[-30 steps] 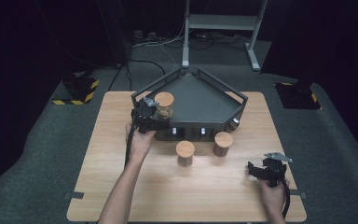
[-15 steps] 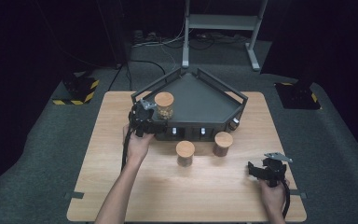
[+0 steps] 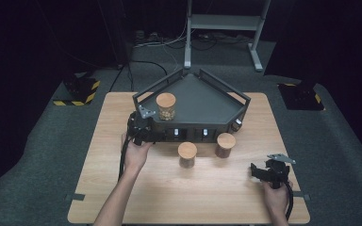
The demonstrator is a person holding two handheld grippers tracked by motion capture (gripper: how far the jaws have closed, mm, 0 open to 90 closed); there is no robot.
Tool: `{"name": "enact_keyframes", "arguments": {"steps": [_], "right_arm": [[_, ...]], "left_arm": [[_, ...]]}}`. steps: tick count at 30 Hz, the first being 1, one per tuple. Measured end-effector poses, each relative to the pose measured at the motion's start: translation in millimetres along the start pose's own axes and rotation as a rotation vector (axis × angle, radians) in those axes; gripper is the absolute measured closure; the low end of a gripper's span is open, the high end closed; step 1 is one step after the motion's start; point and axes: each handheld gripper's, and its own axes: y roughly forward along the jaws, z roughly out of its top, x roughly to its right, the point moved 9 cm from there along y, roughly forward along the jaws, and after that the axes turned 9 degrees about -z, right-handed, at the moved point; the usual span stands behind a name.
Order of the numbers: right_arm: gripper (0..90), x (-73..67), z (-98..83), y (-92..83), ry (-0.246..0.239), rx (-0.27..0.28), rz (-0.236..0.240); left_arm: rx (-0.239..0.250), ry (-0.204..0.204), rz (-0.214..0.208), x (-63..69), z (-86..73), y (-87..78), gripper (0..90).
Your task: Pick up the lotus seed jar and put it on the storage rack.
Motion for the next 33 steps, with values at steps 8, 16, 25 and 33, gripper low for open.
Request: {"name": "enact_keyframes", "arguments": {"steps": [8, 16, 25, 33], "right_arm": [[8.9, 0.0, 0.0, 0.0, 0.0, 0.0, 0.0], [8.9, 0.0, 0.0, 0.0, 0.0, 0.0, 0.0], [8.9, 0.0, 0.0, 0.0, 0.0, 0.0, 0.0], [8.9, -0.1, -0.1, -0.1, 0.001, -0.001, 0.0]], "left_arm": [[0.008, 0.006, -0.024, 4.7, -10.3, -5.0, 9.8], [0.005, 0.015, -0.025, 8.3, -22.5, -6.3, 9.6], [-0.001, 0.014, -0.025, 8.8, -38.2, -6.2, 9.5], [-0.002, 0.021, -0.033, 13.4, -51.4, -2.6, 9.4]]}}
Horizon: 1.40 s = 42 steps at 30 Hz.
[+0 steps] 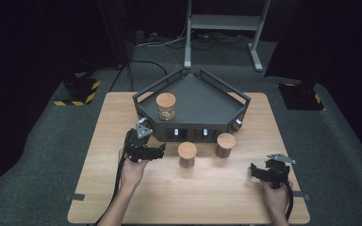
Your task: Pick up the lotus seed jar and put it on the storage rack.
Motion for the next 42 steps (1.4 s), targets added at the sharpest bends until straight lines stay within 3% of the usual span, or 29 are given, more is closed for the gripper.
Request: {"name": "enact_keyframes", "arguments": {"steps": [8, 27, 42], "right_arm": [[8.9, 0.0, 0.0, 0.0, 0.0, 0.0, 0.0], [8.9, 0.0, 0.0, 0.0, 0.001, 0.0, 0.0], [8.9, 0.0, 0.0, 0.0, 0.001, 0.0, -0.001]], "left_arm": [[-0.005, -0.008, -0.001, -1.5, -14.6, 3.0, 9.4], [-0.081, 0.008, 0.005, 0.6, -50.5, 25.0, 9.5], [-0.12, 0.0, -0.004, 5.5, -66.8, 41.5, 9.3]]}}
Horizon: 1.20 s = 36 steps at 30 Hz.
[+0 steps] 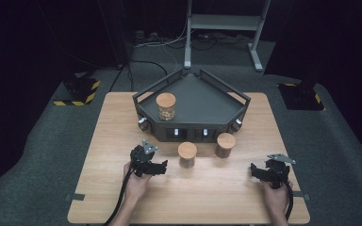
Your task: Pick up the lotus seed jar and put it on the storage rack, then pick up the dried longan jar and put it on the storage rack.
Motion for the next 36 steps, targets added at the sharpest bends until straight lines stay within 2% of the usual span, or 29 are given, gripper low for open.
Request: {"name": "enact_keyframes", "arguments": {"steps": [5, 10, 16, 21, 24, 32, 36], "right_arm": [[8.9, 0.0, 0.0, 0.0, 0.0, 0.0, 0.0], [8.9, 0.0, 0.0, 0.0, 0.0, 0.0, 0.0], [8.9, 0.0, 0.0, 0.0, 0.0, 0.0, 0.0], [8.9, 0.0, 0.0, 0.0, 0.0, 0.0, 0.0], [8.9, 0.0, 0.0, 0.0, 0.0, 0.0, 0.0], [8.9, 0.0, 0.0, 0.0, 0.0, 0.0, 0.0], [8.9, 0.2, 0.1, 0.1, -0.001, 0.001, 0.0]], "left_arm": [[-0.032, 0.013, 0.041, -3.5, -8.1, 8.7, 9.1], [-0.067, 0.009, 0.049, -4.0, -18.6, 17.7, 8.8], [-0.081, -0.003, 0.06, -6.4, -26.6, 26.1, 8.7], [-0.059, -0.025, 0.045, -7.2, -27.8, 27.2, 7.5], [-0.039, -0.057, 0.019, -8.7, -29.8, 28.1, 7.2], [-0.016, -0.055, 0.022, -8.0, -29.9, 29.7, 5.2], [0.01, -0.048, 0.021, -7.3, -29.9, 31.0, 4.1]]}}
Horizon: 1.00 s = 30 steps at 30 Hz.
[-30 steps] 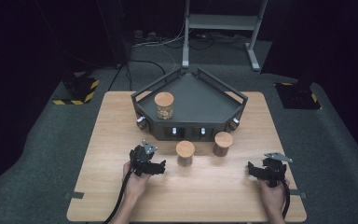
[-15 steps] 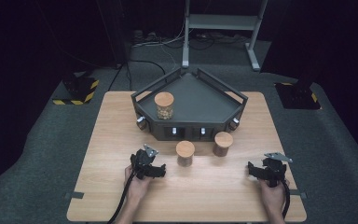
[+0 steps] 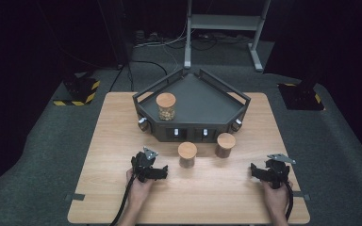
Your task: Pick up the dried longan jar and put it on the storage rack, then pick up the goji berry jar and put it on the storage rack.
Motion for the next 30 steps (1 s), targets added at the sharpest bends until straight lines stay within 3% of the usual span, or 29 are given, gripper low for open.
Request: {"name": "enact_keyframes", "arguments": {"steps": [14, 18, 24, 30], "right_arm": [[7.0, -0.4, -0.2, -0.1, 0.001, -0.004, 0.001], [4.2, -6.2, -2.3, -3.1, -0.058, 0.005, 0.041], [3.8, -17.8, -4.0, -12.2, -0.099, -0.018, 0.108], [3.9, -39.5, 1.2, -27.9, -0.142, -0.004, 0.177]], "left_arm": [[0.014, 0.002, -0.005, 0.0, -0.2, 0.4, 3.6], [0.014, 0.002, -0.006, 0.1, -0.2, 0.4, 3.6], [0.014, 0.001, -0.007, 0.1, -0.3, 0.4, 3.6], [0.014, 0.002, -0.009, 0.2, -0.3, 0.3, 3.6]]}}
